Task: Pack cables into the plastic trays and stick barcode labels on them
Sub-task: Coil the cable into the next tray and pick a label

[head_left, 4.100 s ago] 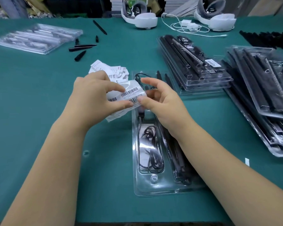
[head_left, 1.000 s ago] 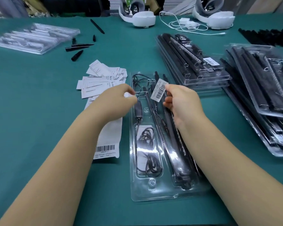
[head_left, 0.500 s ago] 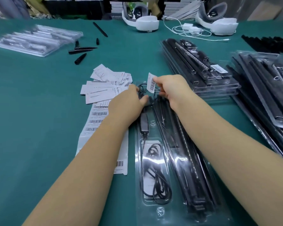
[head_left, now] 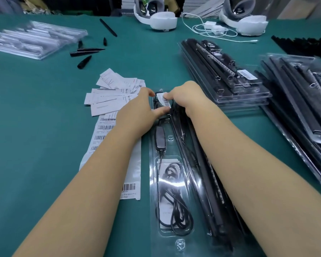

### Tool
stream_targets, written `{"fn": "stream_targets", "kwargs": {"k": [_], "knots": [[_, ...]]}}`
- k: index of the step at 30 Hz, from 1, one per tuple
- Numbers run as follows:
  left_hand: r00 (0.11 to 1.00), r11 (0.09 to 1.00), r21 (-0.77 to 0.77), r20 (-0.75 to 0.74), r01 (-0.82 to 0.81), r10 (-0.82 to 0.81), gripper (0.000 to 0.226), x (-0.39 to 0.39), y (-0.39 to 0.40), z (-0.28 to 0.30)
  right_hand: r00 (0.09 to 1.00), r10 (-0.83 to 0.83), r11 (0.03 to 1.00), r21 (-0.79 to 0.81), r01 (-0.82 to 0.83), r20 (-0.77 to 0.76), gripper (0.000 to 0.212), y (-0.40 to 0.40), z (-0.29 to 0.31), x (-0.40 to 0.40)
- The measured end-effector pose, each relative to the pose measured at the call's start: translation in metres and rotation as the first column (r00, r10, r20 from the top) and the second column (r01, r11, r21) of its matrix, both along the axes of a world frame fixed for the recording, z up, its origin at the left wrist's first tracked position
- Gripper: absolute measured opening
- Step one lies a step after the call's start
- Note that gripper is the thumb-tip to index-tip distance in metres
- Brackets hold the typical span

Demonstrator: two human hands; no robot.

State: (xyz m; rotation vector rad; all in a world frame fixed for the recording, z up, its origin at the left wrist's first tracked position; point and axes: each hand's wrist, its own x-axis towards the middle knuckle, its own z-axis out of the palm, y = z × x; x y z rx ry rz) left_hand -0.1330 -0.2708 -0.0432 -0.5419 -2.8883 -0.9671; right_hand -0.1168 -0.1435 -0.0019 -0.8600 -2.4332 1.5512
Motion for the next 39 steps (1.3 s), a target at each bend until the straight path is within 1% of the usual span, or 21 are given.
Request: {"fn": "stream_targets", "kwargs": {"k": [3, 4, 6, 8, 9, 10, 12, 19, 22, 26, 29, 31, 34, 35, 37, 39], "knots": [[1.0, 1.0, 0.002, -0.006, 0.001, -0.001, 0.058, -0.001, 0.0, -0.001, 1.0, -0.011, 0.999, -0.037, 0.011, -0.008, 0.028, 0.001, -0.001, 0.001], [1.0, 1.0, 0.001, -0.005, -0.001, 0.001, 0.058, -0.002, 0.0, -0.001, 1.0, -0.009, 1.0, -0.019, 0.009, -0.005, 0.025, 0.003, -0.004, -0.001], [1.0, 1.0, 0.003, 0.002, 0.0, 0.0, 0.057, -0.002, 0.0, -0.002, 1.0, 0.024, 0.997, 0.069, -0.025, 0.006, 0.018, 0.003, -0.005, -0.003], [1.0, 1.0, 0.005, 0.005, 0.009, -0.009, 0.055, -0.003, 0.0, -0.002, 1.0, 0.013, 0.996, 0.087, -0.012, -0.011, 0.012, 0.001, -0.005, -0.002], [1.0, 1.0, 0.004, 0.005, 0.013, -0.013, 0.054, -0.003, 0.0, -0.002, 1.0, 0.004, 0.992, 0.124, -0.002, -0.012, 0.012, 0.0, -0.006, -0.002], [1.0, 1.0, 0.001, 0.003, 0.015, -0.015, 0.054, -0.003, 0.0, -0.003, 1.0, -0.001, 0.989, 0.15, 0.003, -0.008, 0.014, 0.0, -0.007, -0.002], [1.0, 1.0, -0.008, -0.002, 0.017, -0.017, 0.053, -0.003, 0.0, -0.003, 1.0, -0.016, 0.989, 0.144, 0.018, -0.016, 0.017, 0.0, -0.009, -0.002], [1.0, 1.0, -0.02, -0.006, 0.017, -0.017, 0.053, -0.003, 0.0, -0.002, 0.998, -0.052, 0.988, 0.146, 0.057, -0.041, 0.019, 0.002, -0.012, -0.005], [1.0, 1.0, -0.017, -0.011, 0.024, -0.024, 0.052, -0.003, 0.0, -0.001, 0.997, -0.072, 0.988, 0.138, 0.075, -0.023, 0.034, 0.003, -0.014, -0.009], [0.999, 0.999, -0.017, -0.014, 0.031, -0.032, 0.051, -0.003, 0.0, -0.001, 0.997, -0.073, 0.988, 0.133, 0.076, -0.026, 0.04, 0.004, -0.017, -0.011], [0.999, 0.999, -0.017, -0.015, 0.032, -0.033, 0.049, -0.003, -0.001, -0.001, 0.998, -0.067, 0.98, 0.189, 0.065, 0.005, 0.043, 0.006, -0.02, -0.013], [0.999, 0.999, -0.023, -0.018, 0.036, -0.036, 0.046, -0.003, 0.0, -0.001, 0.997, -0.06, 0.965, 0.257, 0.046, 0.047, 0.045, 0.007, -0.019, -0.014], [0.999, 0.998, -0.033, -0.019, 0.05, -0.05, 0.039, -0.003, 0.0, 0.0, 0.987, 0.008, 0.895, 0.439, -0.077, 0.158, 0.038, 0.003, -0.016, -0.014], [0.998, 0.998, -0.03, -0.016, 0.053, -0.054, 0.037, -0.003, 0.0, 0.0, 0.985, 0.038, 0.873, 0.474, -0.115, 0.168, 0.034, 0.002, -0.016, -0.014], [0.999, 0.998, -0.014, -0.006, 0.054, -0.054, 0.036, -0.004, 0.001, 0.0, 0.989, 0.077, 0.859, 0.495, -0.132, 0.129, 0.029, 0.004, -0.019, -0.012], [0.999, 0.999, 0.005, 0.013, 0.039, -0.039, 0.038, -0.005, 0.0, -0.001, 0.997, 0.079, 0.879, 0.47, -0.074, 0.01, 0.021, 0.01, -0.024, -0.007]]}}
